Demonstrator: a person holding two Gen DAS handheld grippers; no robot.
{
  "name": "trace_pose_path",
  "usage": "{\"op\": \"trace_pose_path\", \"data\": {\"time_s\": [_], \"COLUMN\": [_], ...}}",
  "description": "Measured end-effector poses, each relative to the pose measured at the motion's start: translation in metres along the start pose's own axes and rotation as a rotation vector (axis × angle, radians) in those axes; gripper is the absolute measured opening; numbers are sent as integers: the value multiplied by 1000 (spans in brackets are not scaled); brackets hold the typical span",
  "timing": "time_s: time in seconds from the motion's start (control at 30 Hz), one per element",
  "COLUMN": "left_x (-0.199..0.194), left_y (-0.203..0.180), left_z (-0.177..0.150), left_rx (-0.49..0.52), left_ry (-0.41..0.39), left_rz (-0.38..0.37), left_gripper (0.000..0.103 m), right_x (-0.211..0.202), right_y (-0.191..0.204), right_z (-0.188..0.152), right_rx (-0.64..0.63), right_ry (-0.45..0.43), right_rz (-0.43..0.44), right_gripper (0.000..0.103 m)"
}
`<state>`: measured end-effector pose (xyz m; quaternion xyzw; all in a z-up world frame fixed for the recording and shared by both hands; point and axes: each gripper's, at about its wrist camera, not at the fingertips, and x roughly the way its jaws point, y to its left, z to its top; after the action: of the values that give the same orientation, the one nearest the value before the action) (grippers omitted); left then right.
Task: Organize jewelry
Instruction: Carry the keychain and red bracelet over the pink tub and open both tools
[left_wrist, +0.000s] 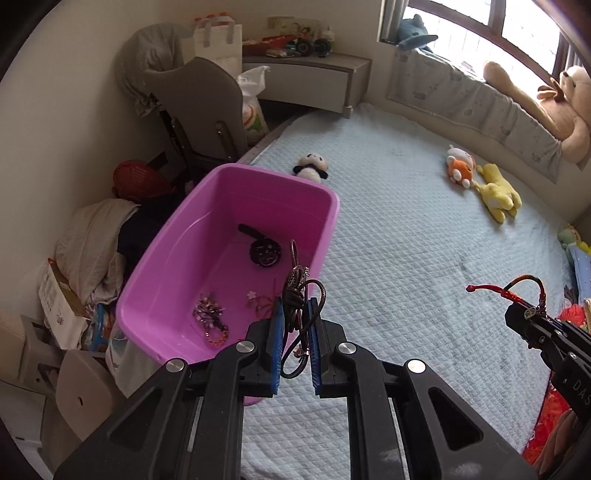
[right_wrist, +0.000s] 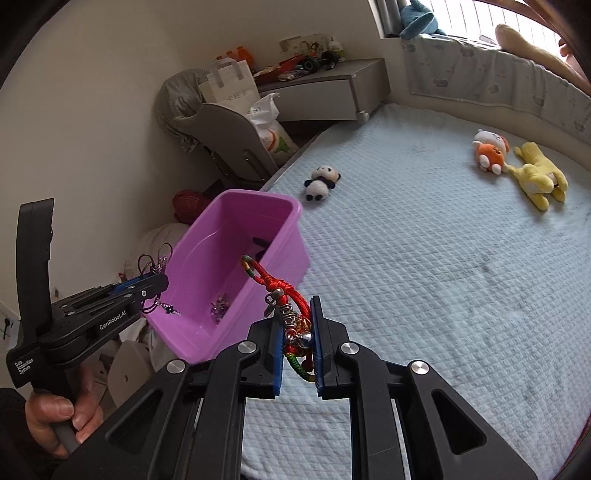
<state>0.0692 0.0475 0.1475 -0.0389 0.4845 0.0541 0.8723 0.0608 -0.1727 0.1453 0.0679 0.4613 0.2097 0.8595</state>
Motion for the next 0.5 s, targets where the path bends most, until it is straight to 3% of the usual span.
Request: {"op": "trace_pose_path", "data": {"time_s": [0.23,0.5], "left_x": [30,80], "left_y": [76,127], "left_z": [12,22], "left_rx": [34,121], "left_ry": [49,122], "left_rz": [15,-24], "left_gripper": [12,13], "right_x": [57,130], "right_y": [77,140], "right_z": [16,31], "right_rx": [27,66], "right_ry": [50,108], "right_rz": [24,-6], "right_gripper": [12,12]}}
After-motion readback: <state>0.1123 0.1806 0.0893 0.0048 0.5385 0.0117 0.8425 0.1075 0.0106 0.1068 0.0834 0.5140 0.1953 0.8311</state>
